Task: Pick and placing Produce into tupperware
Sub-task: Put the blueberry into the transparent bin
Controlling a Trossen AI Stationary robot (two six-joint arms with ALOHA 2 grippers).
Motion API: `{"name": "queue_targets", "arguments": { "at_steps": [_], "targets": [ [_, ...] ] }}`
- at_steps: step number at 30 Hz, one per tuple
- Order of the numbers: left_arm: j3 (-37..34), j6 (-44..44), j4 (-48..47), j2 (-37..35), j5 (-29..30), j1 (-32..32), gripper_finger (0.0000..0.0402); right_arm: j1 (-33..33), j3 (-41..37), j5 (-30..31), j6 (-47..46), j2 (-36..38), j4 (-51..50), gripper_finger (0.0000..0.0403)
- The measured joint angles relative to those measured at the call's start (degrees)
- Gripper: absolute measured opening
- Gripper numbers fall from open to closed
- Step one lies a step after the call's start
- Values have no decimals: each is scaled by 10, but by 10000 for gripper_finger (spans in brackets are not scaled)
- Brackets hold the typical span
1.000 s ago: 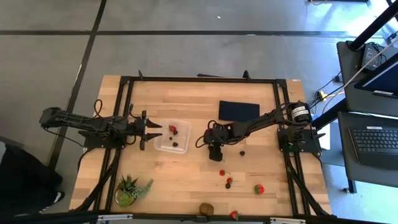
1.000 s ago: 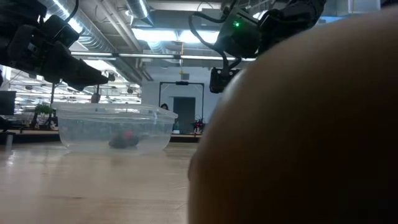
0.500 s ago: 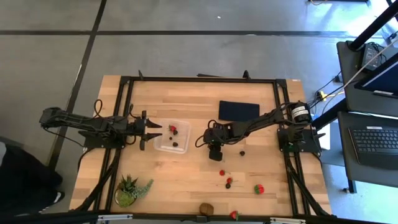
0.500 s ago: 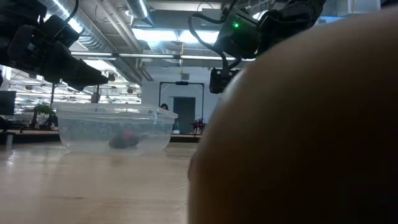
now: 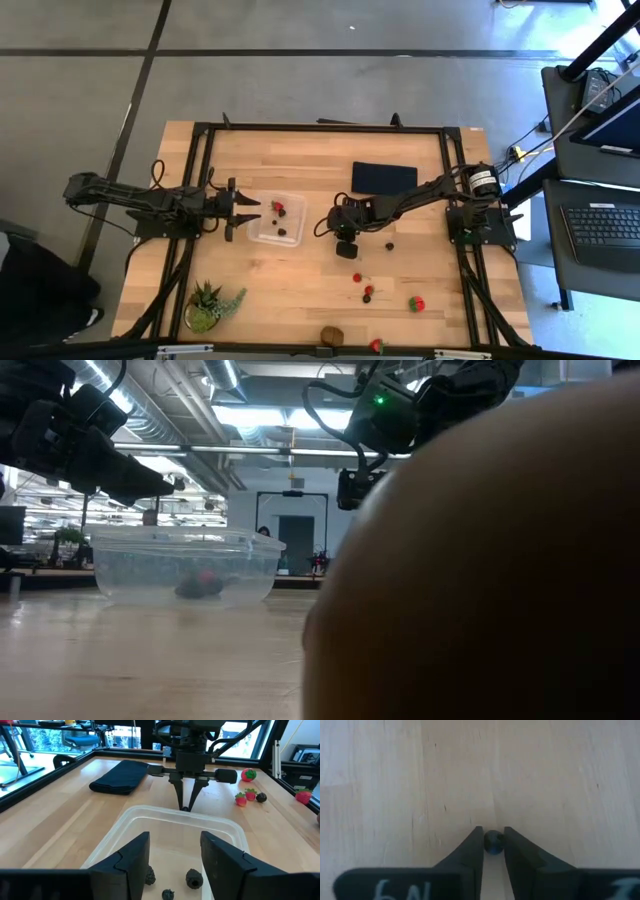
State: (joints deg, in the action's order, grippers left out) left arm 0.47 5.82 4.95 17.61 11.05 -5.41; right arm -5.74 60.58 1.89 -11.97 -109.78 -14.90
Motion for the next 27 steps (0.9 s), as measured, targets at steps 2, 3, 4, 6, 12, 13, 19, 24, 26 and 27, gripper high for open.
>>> {"name": "queue_targets", "arguments": {
  "at_steps": [2,3,4,6,12,13,19,24,26,27],
  "targets": [
    [0,0,0,0,0,0,164,0,0,0,0,0,0,58],
    [0,0,0,0,0,0,163,0,0,0,0,0,1,56],
    [0,0,0,0,0,0,162,0,0,0,0,0,1,55],
    [0,0,0,0,0,0,161,0,0,0,-2,0,1,55],
    [0,0,0,0,0,0,168,3,9,-3,-13,3,1,57],
    [0,0,0,0,0,0,169,4,14,-4,-11,4,-4,57],
    [0,0,0,0,0,0,168,14,102,-10,29,14,-38,57],
    [0,0,0,0,0,0,162,21,182,-4,73,12,-79,57],
    [0,0,0,0,0,0,161,22,214,-4,96,13,-78,57],
    [0,0,0,0,0,0,161,23,229,-4,112,10,-74,57]
  ]
}}
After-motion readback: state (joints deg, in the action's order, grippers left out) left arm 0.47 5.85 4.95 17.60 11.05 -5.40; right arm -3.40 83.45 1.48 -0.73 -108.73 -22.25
